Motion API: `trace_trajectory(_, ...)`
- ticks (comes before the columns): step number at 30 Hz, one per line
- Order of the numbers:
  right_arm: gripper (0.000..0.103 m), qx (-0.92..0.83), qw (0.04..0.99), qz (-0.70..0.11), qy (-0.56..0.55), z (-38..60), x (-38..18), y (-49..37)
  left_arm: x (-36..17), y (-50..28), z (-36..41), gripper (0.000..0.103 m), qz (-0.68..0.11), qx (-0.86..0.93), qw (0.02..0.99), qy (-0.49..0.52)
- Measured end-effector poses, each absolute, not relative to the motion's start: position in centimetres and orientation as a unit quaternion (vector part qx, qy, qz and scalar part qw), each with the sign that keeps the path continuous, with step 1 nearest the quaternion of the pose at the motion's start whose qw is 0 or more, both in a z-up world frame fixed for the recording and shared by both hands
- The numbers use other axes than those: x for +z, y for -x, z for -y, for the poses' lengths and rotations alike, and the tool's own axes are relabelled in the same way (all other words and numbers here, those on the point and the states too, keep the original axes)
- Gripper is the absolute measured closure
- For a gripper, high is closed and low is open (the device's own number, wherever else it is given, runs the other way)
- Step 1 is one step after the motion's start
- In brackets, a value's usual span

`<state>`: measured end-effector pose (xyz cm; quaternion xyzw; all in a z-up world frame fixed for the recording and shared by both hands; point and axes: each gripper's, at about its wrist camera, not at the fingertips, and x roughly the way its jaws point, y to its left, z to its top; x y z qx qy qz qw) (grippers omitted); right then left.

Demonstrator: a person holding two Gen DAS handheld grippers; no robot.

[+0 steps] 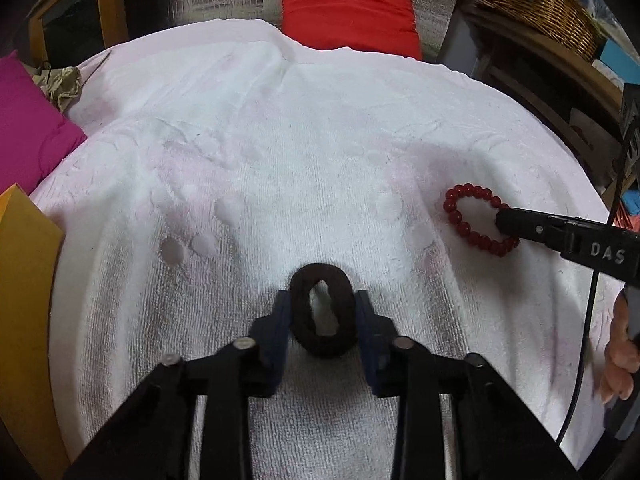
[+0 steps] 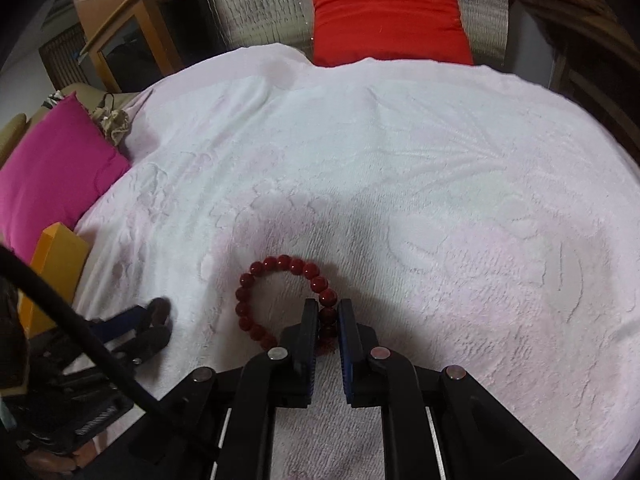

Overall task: Organize jewelry
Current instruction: 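Grasp the black hair tie with the left tool and lift it, then grasp the red bead bracelet with the right tool while the left tool holds the hair tie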

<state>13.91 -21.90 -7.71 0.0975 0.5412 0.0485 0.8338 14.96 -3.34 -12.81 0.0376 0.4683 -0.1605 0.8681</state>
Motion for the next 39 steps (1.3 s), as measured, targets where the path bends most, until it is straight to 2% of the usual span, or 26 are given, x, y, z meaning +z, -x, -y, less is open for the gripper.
trace_trajectory(2, 0.079, 0.055, 0.830, -0.544, -0.113, 22.2, -7.8, -13.9, -12.8, -15.0, 3.4, 0.077, -0.468, -0.159, 0.868, -0.039)
trace_trajectory(5, 0.070, 0.064, 0.828, -0.542, -0.125, 22.2, -7.7, -13.9, -12.7, -14.8, 3.5, 0.078, -0.468, -0.159, 0.869, -0.035)
trace_trajectory(10, 0.064, 0.059, 0.841, -0.530, -0.089, 20.8, -7.8, -13.8, -12.7, -14.9, 3.4, 0.077, -0.467, -0.149, 0.870, -0.048)
trace_trajectory(13, 0.064, 0.050, 0.852, -0.517, -0.066, 20.2, -8.0, -13.5, -12.8, -14.8, 3.7, 0.076, -0.466, -0.138, 0.872, -0.058)
trace_trajectory(16, 0.070, 0.035, 0.858, -0.510, -0.045, 19.9, -8.1, -13.3, -12.9, -14.6, 4.2, 0.075, -0.465, -0.134, 0.873, -0.069)
trace_trajectory(24, 0.071, 0.025, 0.869, -0.493, -0.015, 19.2, -8.4, -13.1, -13.2, -14.7, 4.4, 0.073, -0.463, -0.130, 0.873, -0.077)
trace_trajectory(29, 0.085, 0.025, 0.873, -0.487, -0.022, 19.4, -8.2, -13.1, -13.2, -14.7, 4.4, 0.073, -0.464, -0.129, 0.873, -0.078)
trace_trajectory(39, 0.085, 0.027, 0.869, -0.491, -0.048, 19.9, -8.2, -13.1, -13.4, -14.9, 4.6, 0.071, -0.462, -0.127, 0.874, -0.084)
